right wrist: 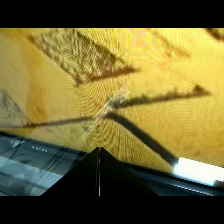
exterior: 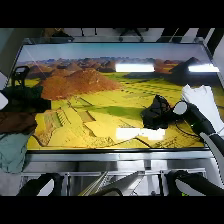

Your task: Fold the shirts.

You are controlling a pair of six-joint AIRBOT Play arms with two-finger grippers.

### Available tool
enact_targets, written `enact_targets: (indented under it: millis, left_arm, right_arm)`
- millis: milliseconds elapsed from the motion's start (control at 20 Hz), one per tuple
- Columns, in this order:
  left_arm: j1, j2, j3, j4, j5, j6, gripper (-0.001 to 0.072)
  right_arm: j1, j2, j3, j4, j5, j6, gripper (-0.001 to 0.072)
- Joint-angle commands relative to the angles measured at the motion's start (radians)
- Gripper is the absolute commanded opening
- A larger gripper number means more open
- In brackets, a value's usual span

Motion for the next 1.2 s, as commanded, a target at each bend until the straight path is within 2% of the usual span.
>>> enact_targets:
  millis: [0,200,500,600,750,800,850,900,1050,1150]
  left_arm:
    - [0.154,-0.219,0.156,0.156,0.079,-0.041,0.0690]
    - [0.333,-0.476,0.321,0.157,0.162,-0.043,0.0690]
    - [0.383,-0.807,0.499,0.158,0.280,0.021,0.0690]
    - [0.381,-0.900,0.554,0.158,0.261,0.044,0.0690]
    - [0.383,-1.007,0.634,0.158,0.159,0.044,0.0688]
    - [0.383,-1.035,0.657,0.158,0.122,0.043,0.0596]
    - [0.383,-1.053,0.683,0.156,0.083,0.043,0.0212]
    - [0.378,-1.065,0.721,0.153,0.044,0.047,0.0008]
    - [0.351,-1.049,0.875,0.096,-0.030,0.043,0.0011]
    - [0.320,-0.967,0.938,-0.031,0.000,0.039,0.0011]
  right_arm:
    - [0.001,0.000,0.000,0.000,0.000,0.000,0.0021]
    - [0.001,0.000,0.000,0.000,0.000,0.000,0.0021]
    - [0.001,0.000,0.000,0.000,0.000,0.000,0.0021]
    - [0.001,0.000,0.000,0.000,0.000,0.000,0.0021]
    - [0.001,0.000,0.000,0.000,0.000,0.000,0.0021]
    - [0.001,0.000,0.000,0.000,0.000,0.000,0.0021]
    - [0.001,0.000,0.000,0.000,0.000,0.000,0.0021]
    - [0.001,0.000,0.000,0.000,0.000,0.000,0.0021]
    - [0.001,0.000,0.000,0.000,0.000,0.000,0.0021]
    - [0.001,0.000,0.000,0.000,0.000,0.000,0.0021]
